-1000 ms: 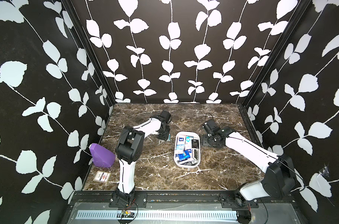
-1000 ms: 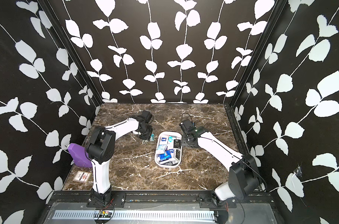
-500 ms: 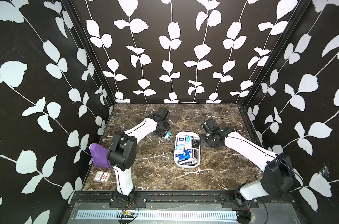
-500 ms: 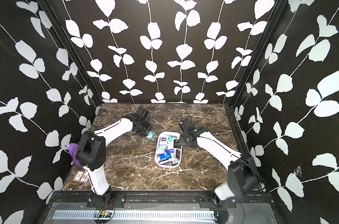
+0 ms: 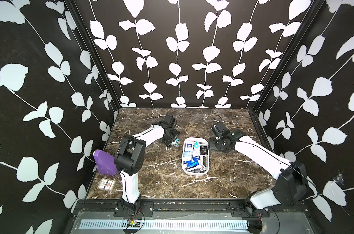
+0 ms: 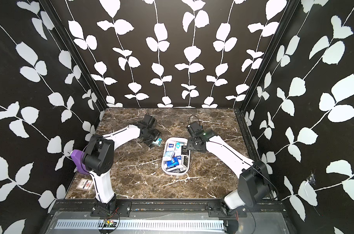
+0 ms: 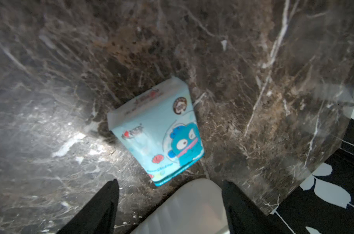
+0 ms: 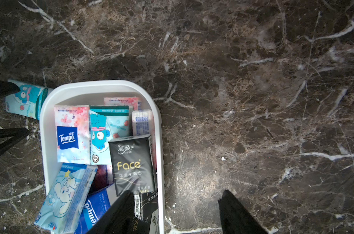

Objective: Put the pocket tissues into the storage box
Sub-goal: Pick up the pocket tissues from the center of the board.

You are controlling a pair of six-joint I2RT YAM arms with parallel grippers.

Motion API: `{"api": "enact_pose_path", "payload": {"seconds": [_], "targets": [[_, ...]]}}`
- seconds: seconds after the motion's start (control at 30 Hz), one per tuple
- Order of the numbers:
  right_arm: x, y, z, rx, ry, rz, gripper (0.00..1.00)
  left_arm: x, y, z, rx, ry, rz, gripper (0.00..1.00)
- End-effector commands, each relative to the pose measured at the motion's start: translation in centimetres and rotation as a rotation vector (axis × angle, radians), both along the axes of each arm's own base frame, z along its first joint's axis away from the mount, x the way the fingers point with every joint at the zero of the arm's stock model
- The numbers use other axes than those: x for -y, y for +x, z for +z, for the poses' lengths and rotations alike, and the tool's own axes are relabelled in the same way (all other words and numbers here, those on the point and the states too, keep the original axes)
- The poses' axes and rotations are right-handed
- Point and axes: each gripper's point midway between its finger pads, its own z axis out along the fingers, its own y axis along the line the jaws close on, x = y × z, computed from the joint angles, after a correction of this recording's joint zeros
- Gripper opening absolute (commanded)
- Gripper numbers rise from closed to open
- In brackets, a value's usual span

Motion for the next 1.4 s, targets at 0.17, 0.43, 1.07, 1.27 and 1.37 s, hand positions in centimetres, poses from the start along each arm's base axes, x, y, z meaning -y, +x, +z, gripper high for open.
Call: {"api": "enact_pose_path", "payload": {"seconds": [0.17, 0.43, 1.07, 1.27, 1.37], "targets": [[0.2, 0.5, -0.1, 0.002, -0.048, 0.003, 0.68, -0.4, 2.1, 0.8, -0.107, 0.04, 0.22, 0.76], [0.2, 1.0, 0.3, 0.01, -0.065, 0.002, 0.68, -1.8, 1.5, -0.3, -0.196, 0.131, 0.293, 0.73], [0.8, 0.8, 0.9, 0.019, -0.073, -0.02, 0.67, -2.2, 2.2, -4.1, -0.252, 0.11, 0.292, 0.45], [1.0, 0.3, 1.2, 0.027, -0.058, -0.041, 0.65, -2.5, 2.6, -4.9, -0.209, 0.082, 0.28, 0.09], [1.0, 0.2, 1.5, 0.033, -0.052, -0.045, 0.65, -2.2, 2.8, -5.3, -0.187, 0.037, 0.258, 0.0]]}}
